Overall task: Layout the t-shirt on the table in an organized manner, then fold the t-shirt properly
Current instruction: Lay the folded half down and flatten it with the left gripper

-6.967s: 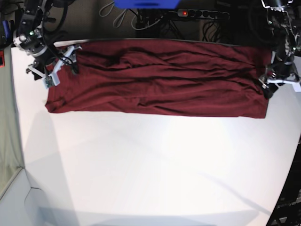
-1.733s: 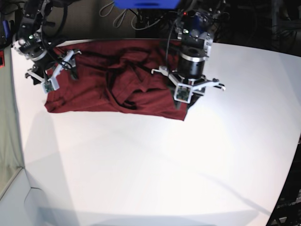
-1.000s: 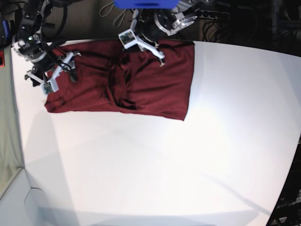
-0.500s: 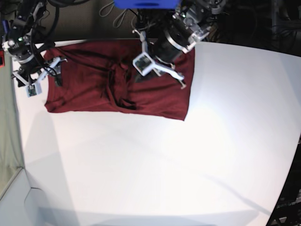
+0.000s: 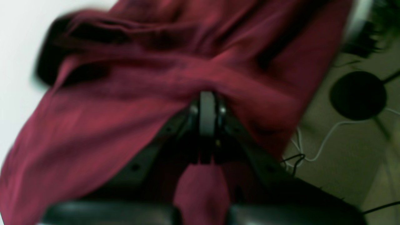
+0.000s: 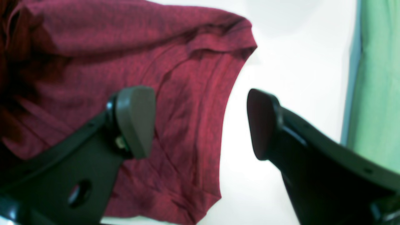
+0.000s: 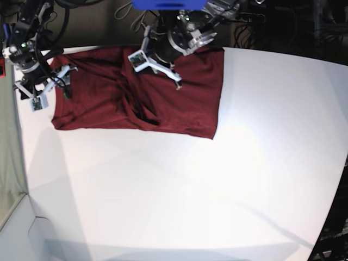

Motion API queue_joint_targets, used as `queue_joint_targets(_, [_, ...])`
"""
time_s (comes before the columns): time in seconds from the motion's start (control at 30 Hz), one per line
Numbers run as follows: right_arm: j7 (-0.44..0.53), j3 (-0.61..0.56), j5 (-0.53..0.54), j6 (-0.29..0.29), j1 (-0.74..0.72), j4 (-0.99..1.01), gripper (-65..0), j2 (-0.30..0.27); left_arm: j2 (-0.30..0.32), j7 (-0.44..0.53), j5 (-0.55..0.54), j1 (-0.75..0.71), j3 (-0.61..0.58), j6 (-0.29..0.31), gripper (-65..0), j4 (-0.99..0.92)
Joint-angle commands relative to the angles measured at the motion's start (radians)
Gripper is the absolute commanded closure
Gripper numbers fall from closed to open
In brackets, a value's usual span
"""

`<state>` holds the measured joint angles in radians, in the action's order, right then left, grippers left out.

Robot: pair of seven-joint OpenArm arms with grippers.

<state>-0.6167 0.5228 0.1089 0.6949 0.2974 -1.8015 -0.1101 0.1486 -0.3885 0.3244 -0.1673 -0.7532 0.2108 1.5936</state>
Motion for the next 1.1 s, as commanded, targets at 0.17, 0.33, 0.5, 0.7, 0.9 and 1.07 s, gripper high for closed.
queue_joint_targets(0.17, [0.021,0.004,0.012,0.003,0.001,-0.019,-46.5,-0.010,-0.013,0.029,-0.012,0.048,-0.038,-0.011,-0.1,0.046])
queue_joint_targets(0.33, [0.027,0.004,0.012,0.003,0.012,-0.021,-46.5,-0.010,-0.011,0.021,-0.012,0.028,0.073,-0.011,-0.1,0.138])
queue_joint_targets(0.5, [0.024,0.004,0.012,0.003,0.012,-0.019,-46.5,-0.010,-0.047,0.020,-0.011,-0.007,0.272,-0.011,-0.1,0.156])
queue_joint_targets(0.7, [0.022,0.004,0.012,0.003,0.012,-0.019,-46.5,-0.010,-0.109,0.020,-0.005,0.025,0.361,-0.003,-0.1,0.037])
queue_joint_targets(0.9, [0.021,0.004,0.008,0.003,0.015,-0.019,-46.5,-0.010,-0.179,0.020,-0.005,0.119,0.303,-0.011,-0.1,-0.120])
queue_joint_targets(1.07, [0.027,0.001,0.005,0.003,0.035,-0.019,-46.5,-0.012,-0.252,0.020,-0.005,0.191,0.266,-0.011,-0.1,-0.187])
